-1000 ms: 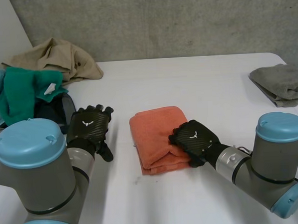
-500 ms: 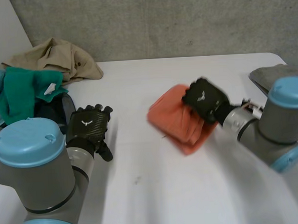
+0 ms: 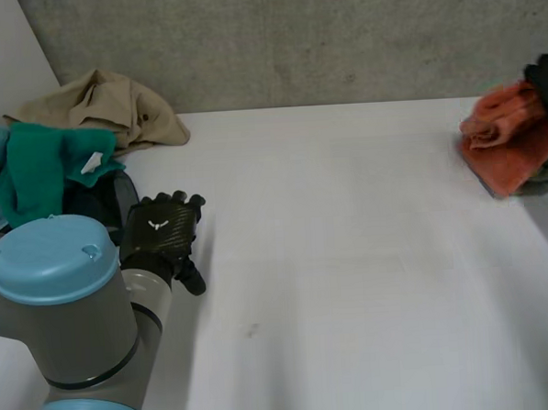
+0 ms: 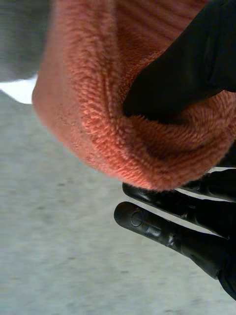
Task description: Fold the laundry.
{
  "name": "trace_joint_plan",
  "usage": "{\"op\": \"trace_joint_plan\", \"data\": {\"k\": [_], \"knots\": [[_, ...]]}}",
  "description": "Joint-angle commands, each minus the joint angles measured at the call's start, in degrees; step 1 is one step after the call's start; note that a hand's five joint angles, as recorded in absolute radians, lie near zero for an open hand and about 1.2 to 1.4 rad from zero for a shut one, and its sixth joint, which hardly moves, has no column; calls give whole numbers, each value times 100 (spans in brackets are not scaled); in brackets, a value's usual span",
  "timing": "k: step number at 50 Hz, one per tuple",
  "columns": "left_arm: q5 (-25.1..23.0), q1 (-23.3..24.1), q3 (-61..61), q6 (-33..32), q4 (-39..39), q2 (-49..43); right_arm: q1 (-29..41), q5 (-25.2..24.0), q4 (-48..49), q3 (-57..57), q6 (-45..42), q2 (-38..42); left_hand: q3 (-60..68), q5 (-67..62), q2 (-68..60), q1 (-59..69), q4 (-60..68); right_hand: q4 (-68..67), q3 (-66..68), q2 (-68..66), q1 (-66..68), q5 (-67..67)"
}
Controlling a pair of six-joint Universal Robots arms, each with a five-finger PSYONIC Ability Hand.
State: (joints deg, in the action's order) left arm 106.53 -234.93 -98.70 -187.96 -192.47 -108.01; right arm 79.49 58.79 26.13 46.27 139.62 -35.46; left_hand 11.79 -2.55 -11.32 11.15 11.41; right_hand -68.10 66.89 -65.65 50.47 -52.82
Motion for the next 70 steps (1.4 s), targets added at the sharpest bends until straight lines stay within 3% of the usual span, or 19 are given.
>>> {"op": "trace_joint_plan", "data": {"k": [1, 12, 26, 28, 31, 32, 38, 45, 49, 53, 61, 64, 70], "knots": [[0, 0, 0, 4, -1, -10, -434, -61, -64, -382, 30, 689, -179, 255, 132, -115, -141, -1190, 1311, -1435, 2953, -1718], [-1, 0, 0, 4, -1, -36, -715, -140, -55, -426, 39, 971, -179, 255, 132, -115, -141, -1190, 1311, -1435, 2953, -1718], [-9, 0, 18, -4, -9, -54, -829, -289, -99, -31, 31, 760, -179, 255, 132, -115, -141, -1190, 1311, -1435, 2953, -1718], [-9, 0, 18, 4, -9, -54, -821, -386, -125, 162, 65, 594, -179, 255, 132, -115, -141, 1887, -1765, 1642, -124, 1358], [-9, 0, 18, -4, -1, -54, -838, -474, -239, 521, 109, 208, -179, 255, 132, -115, -141, 5367, -5246, 5123, -3604, 4839], [-9, 0, 18, -4, -9, -54, -838, -491, -266, 610, 127, 93, -179, 255, 132, -115, -141, 5810, -5689, 5565, -4047, 5282], [-9, -17, 18, -4, -9, -54, -882, -474, -301, 989, 715, -558, -179, 255, 132, -115, -141, 5810, -5689, 5565, -4047, 5282], [-18, -52, 18, 4, -9, -45, -926, -395, -511, 937, 2762, -1428, -179, 255, 132, -115, -141, 5810, -5689, 5565, -4047, 5282], [-18, -87, 26, -4, -9, -1, -909, -343, -1143, 726, 3405, -1718, -179, 255, 132, -115, -141, 5810, -5689, 5565, -4047, 5282], [-18, -123, 79, -4, -9, 60, -865, 52, -2031, 454, 3476, -1938, -179, 255, 132, -115, -141, 5810, -5689, 5565, -4047, 5282], [-27, -254, 185, -22, -9, 262, -181, 703, -3412, 119, 3213, -2325, -179, 255, 132, -115, -141, 5810, -5689, 5565, -4047, 5282], [-27, -281, 246, -22, -9, 350, 478, 774, -3649, 180, 3107, -2571, -179, 255, 132, -115, -141, 5810, -5689, 5565, -4047, 5282], [-36, -588, 387, -31, -1, 500, 1778, 1598, -4036, 785, 3045, -2799, -179, 255, 132, -115, -141, 5810, -5689, 5565, -4047, 5282]]}}
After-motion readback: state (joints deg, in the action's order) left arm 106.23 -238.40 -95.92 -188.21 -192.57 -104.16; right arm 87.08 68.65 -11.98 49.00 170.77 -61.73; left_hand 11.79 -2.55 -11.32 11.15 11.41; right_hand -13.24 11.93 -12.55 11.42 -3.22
